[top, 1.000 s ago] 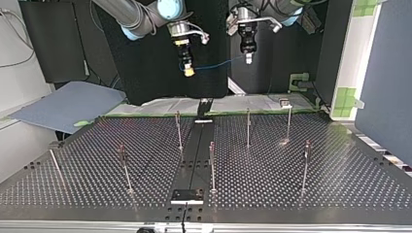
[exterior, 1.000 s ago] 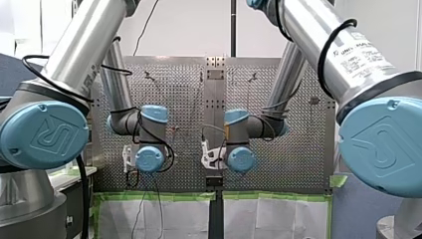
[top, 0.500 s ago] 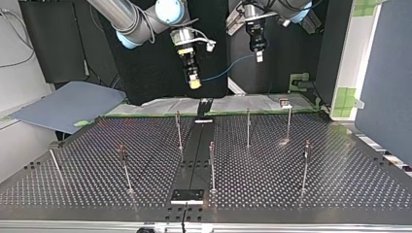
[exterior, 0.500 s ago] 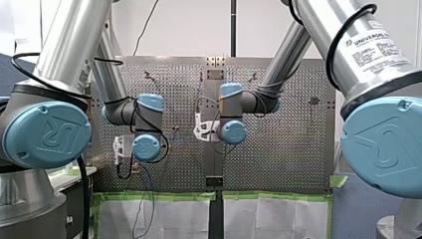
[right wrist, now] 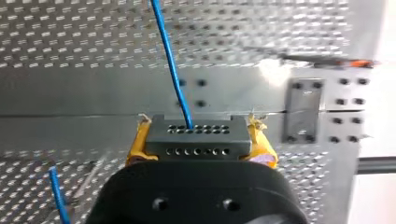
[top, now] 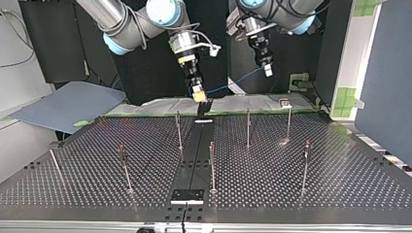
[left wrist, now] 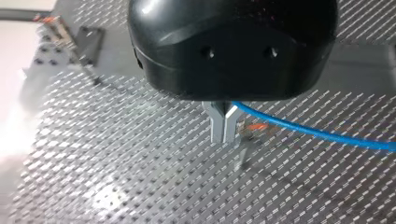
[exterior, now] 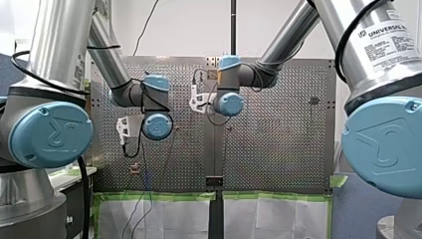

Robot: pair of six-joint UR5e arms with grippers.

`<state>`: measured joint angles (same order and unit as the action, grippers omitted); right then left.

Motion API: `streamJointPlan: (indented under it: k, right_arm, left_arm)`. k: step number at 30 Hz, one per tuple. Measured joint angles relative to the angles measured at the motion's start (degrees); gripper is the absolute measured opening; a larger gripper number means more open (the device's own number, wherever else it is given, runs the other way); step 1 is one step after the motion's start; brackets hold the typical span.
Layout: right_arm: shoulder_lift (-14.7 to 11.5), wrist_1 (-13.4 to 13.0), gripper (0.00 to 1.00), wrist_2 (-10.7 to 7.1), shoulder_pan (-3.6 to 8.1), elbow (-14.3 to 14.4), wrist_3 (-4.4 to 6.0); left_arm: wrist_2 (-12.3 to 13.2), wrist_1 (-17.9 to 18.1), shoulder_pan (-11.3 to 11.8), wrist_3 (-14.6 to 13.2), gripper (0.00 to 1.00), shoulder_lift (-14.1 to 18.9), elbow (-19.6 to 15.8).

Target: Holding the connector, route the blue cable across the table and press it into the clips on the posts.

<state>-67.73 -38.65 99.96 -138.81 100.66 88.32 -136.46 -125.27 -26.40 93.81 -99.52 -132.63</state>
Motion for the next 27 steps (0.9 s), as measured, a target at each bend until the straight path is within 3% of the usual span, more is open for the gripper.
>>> streamJointPlan:
  k: [5,9,17,27]
  right_arm:
    - [0.24,2.47,0.00,-0.89,-0.22,-2.27,0.07]
    - [0.36,4.56,0.00,-1.28,-0.28,-3.02,0.11]
    - [1.52,7.42,0.00,-1.80,-0.68,-5.78,0.12]
    - [2.17,11.88,0.00,-1.87,-2.38,-10.58,0.12]
  left_arm:
    - [-1.35,-2.43,1.18,-0.48,0.00,2.40,2.39]
    - [-0.87,-4.30,2.51,-0.45,0.00,4.27,3.78]
    - [2.40,-8.05,6.09,0.74,0.00,8.02,5.51]
    - [7.44,-13.10,11.15,1.17,0.00,13.08,5.89]
